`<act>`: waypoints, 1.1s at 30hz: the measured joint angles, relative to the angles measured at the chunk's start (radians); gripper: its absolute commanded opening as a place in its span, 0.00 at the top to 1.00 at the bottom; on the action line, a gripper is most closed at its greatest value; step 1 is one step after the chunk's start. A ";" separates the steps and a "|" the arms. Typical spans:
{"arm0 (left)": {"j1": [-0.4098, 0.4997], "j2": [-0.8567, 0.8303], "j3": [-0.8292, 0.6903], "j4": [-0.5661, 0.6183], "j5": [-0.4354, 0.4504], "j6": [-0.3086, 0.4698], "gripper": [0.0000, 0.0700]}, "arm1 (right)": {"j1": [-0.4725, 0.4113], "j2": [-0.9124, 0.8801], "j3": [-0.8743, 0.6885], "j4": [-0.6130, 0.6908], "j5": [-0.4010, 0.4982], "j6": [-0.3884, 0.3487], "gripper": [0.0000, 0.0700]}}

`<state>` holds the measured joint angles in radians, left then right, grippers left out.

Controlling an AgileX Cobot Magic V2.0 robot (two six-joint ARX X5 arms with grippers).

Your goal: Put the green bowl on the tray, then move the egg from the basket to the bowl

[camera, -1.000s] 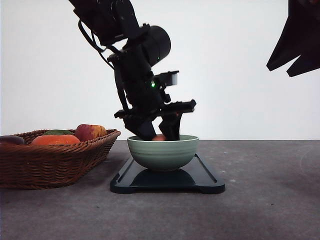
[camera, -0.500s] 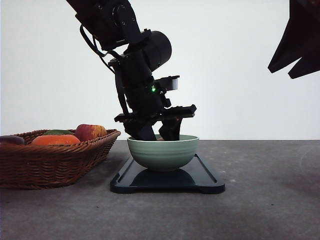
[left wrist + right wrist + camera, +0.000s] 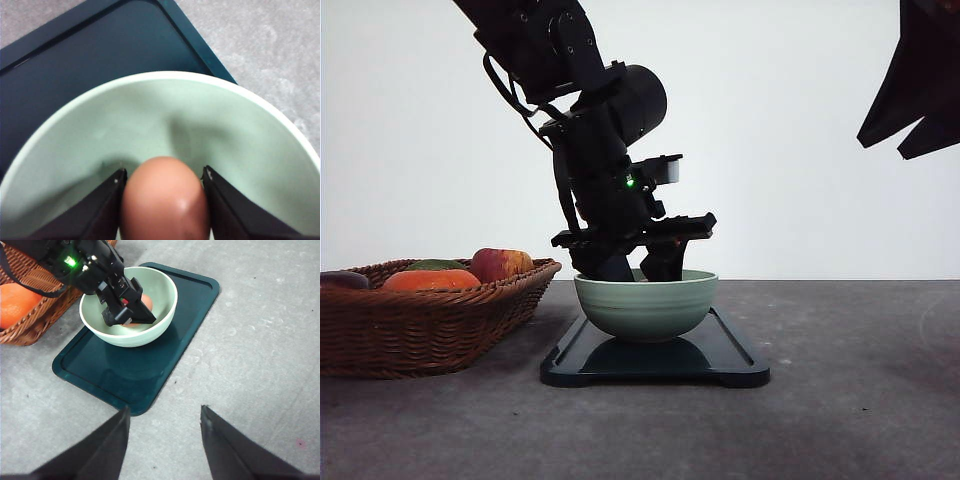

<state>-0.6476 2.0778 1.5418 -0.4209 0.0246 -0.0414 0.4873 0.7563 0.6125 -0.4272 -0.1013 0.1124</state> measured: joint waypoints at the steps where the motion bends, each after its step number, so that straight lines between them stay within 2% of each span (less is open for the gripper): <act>1: 0.000 0.003 0.000 0.000 0.000 0.000 0.66 | 0.000 0.000 0.000 -0.002 0.000 0.000 0.62; 8: 0.000 0.014 0.002 0.005 0.000 0.000 0.65 | 0.000 0.000 0.000 -0.017 0.000 0.000 0.62; 13: 0.000 0.014 0.002 0.003 0.000 0.000 0.49 | 0.000 0.000 0.000 -0.029 0.000 0.000 0.62; 18: -0.001 0.016 0.004 -0.023 0.000 0.000 0.48 | 0.000 0.000 0.000 -0.030 0.000 0.000 0.62; 21: -0.001 0.016 0.018 -0.063 0.000 0.000 0.45 | 0.000 0.000 0.000 -0.030 0.000 0.000 0.62; 24: -0.001 0.020 0.051 -0.115 0.000 0.000 0.32 | 0.000 0.000 0.000 -0.030 0.000 0.000 0.62; 25: -0.001 0.022 0.067 -0.128 0.000 0.000 0.30 | 0.000 0.000 0.000 -0.030 0.000 0.000 0.62; 33: -0.001 0.023 0.248 -0.280 -0.016 0.000 0.30 | 0.000 0.000 0.000 -0.030 0.000 0.000 0.62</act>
<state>-0.6483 2.1010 1.7896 -0.7005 0.0086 -0.0409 0.4873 0.7563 0.6125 -0.4568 -0.1013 0.1127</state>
